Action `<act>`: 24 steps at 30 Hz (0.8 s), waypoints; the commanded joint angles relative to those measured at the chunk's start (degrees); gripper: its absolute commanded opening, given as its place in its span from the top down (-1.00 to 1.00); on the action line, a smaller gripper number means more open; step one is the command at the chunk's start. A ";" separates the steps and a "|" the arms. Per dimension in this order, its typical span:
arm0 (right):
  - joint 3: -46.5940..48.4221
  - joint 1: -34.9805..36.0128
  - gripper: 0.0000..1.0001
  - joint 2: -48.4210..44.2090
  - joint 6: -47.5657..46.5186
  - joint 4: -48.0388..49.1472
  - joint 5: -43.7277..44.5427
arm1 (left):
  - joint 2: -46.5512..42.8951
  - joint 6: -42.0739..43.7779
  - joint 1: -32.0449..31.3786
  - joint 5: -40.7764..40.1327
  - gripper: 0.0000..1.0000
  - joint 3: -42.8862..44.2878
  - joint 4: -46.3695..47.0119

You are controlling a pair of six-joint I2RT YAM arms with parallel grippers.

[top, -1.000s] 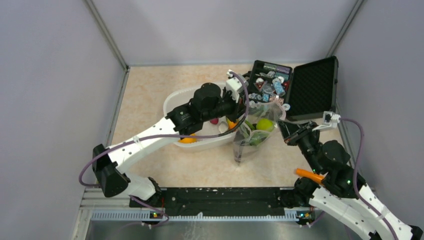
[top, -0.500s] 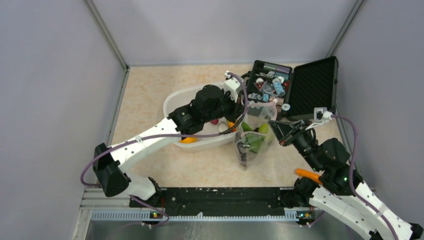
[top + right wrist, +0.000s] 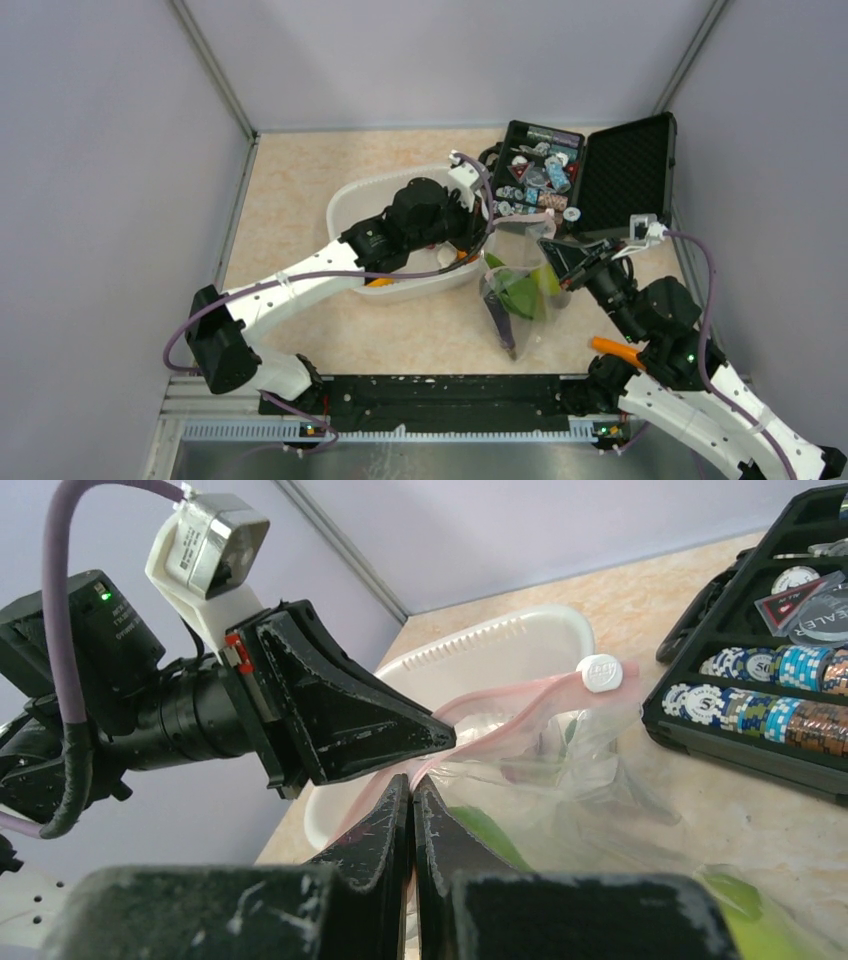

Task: Place the food in the zip-top bag and seal the zipper
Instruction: Adjust the zipper food storage bag at the center of the board.

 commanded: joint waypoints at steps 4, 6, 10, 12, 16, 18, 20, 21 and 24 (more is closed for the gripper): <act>3.34 0.11 1.00 2.85 0.16 1.78 2.54 | -3.72 -3.76 0.33 -2.36 0.55 -5.45 4.93; 3.44 0.08 1.00 4.07 0.16 1.98 1.58 | -4.48 -3.78 0.45 -4.12 0.46 -6.51 4.87; 3.44 0.13 1.00 7.09 0.67 3.29 -0.79 | -6.66 -3.45 1.13 -9.28 0.29 -7.54 4.28; 3.35 0.07 1.00 8.30 1.01 4.33 -1.59 | -8.07 -3.37 1.55 -10.89 -0.08 -8.17 4.38; 3.59 0.07 1.00 10.47 1.04 5.86 -3.00 | -10.66 -2.73 2.52 -13.55 -0.29 -9.60 4.44; 3.85 0.06 1.00 12.02 1.20 6.70 -3.86 | -11.96 -2.94 3.13 -14.65 -0.31 -10.31 4.10; 4.15 0.07 1.00 14.13 1.47 7.55 -4.80 | -13.46 -3.18 3.66 -15.68 -0.33 -11.36 4.19; 4.33 0.11 1.00 15.27 1.62 7.84 -5.50 | -14.23 -3.36 3.85 -16.61 -0.42 -11.94 4.27; 4.52 0.10 1.00 18.21 2.55 9.39 -6.78 | -15.89 -3.35 4.75 -18.12 -0.45 -13.03 3.65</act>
